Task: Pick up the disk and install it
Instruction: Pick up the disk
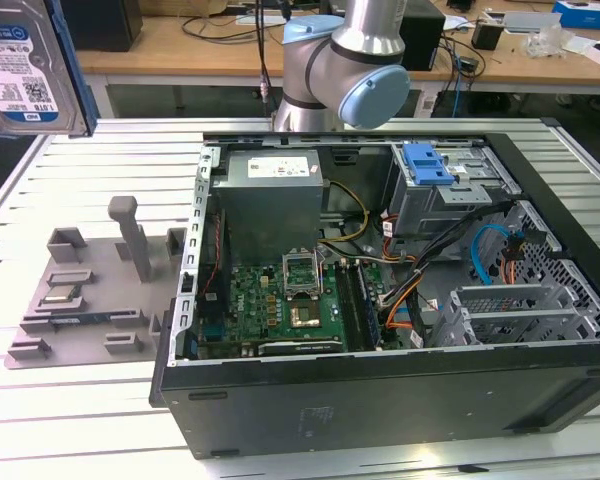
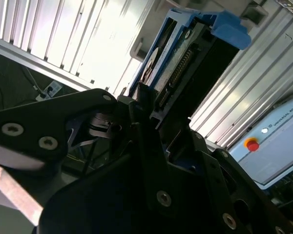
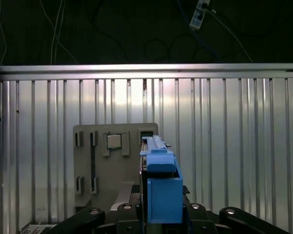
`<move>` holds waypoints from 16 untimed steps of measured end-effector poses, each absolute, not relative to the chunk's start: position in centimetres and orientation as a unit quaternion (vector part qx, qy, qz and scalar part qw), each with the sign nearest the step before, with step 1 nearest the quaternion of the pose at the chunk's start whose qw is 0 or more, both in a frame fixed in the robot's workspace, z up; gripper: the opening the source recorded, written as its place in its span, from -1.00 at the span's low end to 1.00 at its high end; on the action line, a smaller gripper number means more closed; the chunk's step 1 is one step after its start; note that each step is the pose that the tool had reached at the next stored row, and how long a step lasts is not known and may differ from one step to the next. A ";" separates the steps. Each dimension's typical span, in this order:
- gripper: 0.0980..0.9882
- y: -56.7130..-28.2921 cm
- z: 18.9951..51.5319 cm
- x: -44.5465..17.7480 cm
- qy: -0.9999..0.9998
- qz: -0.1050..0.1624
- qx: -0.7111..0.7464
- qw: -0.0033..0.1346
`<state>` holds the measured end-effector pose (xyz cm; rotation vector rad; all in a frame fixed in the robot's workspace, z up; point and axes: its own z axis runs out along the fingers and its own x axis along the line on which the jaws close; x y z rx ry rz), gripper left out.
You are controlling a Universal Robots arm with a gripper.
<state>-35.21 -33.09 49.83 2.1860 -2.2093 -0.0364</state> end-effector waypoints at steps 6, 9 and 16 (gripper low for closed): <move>-0.40 -33.1 51.4 -35.2 -0.711 -0.012 0.703 0.017; -0.40 -33.1 52.0 -35.2 -0.711 -0.012 0.703 0.017; -0.40 -33.1 53.7 -35.2 -0.711 -0.012 0.703 0.016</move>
